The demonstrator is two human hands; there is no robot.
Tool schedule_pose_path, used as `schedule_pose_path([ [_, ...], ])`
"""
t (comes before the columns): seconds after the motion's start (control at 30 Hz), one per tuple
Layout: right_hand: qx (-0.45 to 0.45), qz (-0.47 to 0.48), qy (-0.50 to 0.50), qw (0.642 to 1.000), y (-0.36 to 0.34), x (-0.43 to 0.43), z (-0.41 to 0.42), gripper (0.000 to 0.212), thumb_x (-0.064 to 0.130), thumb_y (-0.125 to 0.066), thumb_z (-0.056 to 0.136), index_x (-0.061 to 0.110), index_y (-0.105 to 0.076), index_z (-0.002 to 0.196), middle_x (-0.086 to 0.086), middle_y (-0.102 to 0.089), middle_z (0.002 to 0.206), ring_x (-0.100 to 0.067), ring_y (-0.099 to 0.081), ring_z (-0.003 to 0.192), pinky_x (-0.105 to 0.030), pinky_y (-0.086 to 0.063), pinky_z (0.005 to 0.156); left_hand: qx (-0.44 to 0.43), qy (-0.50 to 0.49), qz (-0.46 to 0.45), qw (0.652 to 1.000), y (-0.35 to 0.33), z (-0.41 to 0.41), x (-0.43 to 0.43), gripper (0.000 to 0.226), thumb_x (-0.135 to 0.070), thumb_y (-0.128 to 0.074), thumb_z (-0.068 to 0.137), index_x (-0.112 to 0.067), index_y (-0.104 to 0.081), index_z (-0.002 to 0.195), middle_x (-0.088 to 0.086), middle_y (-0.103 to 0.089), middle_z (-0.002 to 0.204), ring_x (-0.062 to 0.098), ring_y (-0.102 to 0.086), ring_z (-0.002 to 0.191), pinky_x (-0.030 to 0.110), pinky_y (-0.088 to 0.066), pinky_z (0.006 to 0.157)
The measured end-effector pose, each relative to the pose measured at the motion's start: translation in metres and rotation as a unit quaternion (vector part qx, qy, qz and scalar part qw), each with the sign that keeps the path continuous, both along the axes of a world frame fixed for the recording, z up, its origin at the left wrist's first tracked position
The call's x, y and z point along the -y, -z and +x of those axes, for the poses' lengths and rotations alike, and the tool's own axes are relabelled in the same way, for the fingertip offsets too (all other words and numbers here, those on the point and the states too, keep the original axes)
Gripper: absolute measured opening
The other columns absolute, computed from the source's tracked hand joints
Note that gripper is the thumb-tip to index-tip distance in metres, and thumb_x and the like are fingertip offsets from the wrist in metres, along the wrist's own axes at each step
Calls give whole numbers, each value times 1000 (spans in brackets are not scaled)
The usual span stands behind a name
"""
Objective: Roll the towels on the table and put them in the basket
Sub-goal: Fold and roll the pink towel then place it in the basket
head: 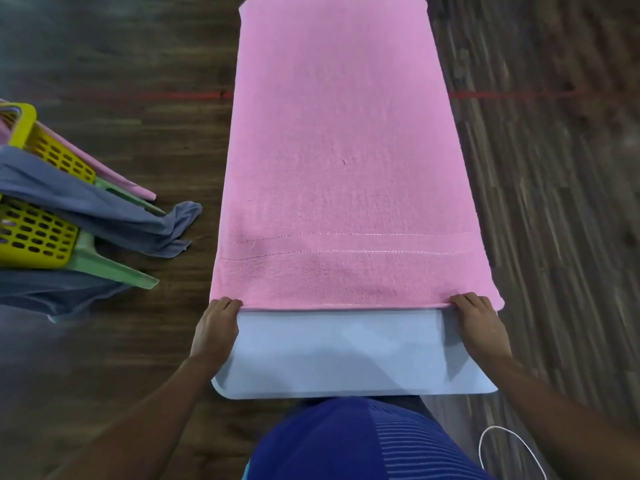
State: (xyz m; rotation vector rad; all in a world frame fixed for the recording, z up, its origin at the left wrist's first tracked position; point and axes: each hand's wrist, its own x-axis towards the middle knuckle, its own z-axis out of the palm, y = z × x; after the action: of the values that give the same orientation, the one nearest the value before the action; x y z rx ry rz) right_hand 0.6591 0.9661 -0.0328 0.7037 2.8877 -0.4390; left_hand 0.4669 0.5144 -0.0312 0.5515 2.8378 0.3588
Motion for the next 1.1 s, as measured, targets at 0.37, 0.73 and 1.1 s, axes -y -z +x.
schedule_pose_path([
  [0.37,77,-29,-12,997,-10,-20,-18,29,24,-34,95,15,-60,102,0,-55,94,-27,-49,93,-41,-28,86,13,6,-59,998,-6,-6,-8,25,-17,-36,84,-6,-58,86,12,-59,74,33,-53,66,43,-43,67],
  [0.73,-40,11,-68,997,6,-14,-4,32,-11,-63,72,5,-58,99,-13,-57,103,-31,-47,85,-44,-44,70,-76,54,-31,995,11,17,-24,26,13,-63,66,-1,-58,88,15,-55,86,33,-49,76,50,-47,67],
  [1.1,-49,-4,-76,996,2,-15,-10,23,0,-64,83,8,-64,106,-6,-64,109,-27,-52,101,-42,-50,75,-66,38,-41,996,2,18,-29,21,7,-69,78,2,-68,99,17,-68,95,37,-61,85,48,-56,53],
])
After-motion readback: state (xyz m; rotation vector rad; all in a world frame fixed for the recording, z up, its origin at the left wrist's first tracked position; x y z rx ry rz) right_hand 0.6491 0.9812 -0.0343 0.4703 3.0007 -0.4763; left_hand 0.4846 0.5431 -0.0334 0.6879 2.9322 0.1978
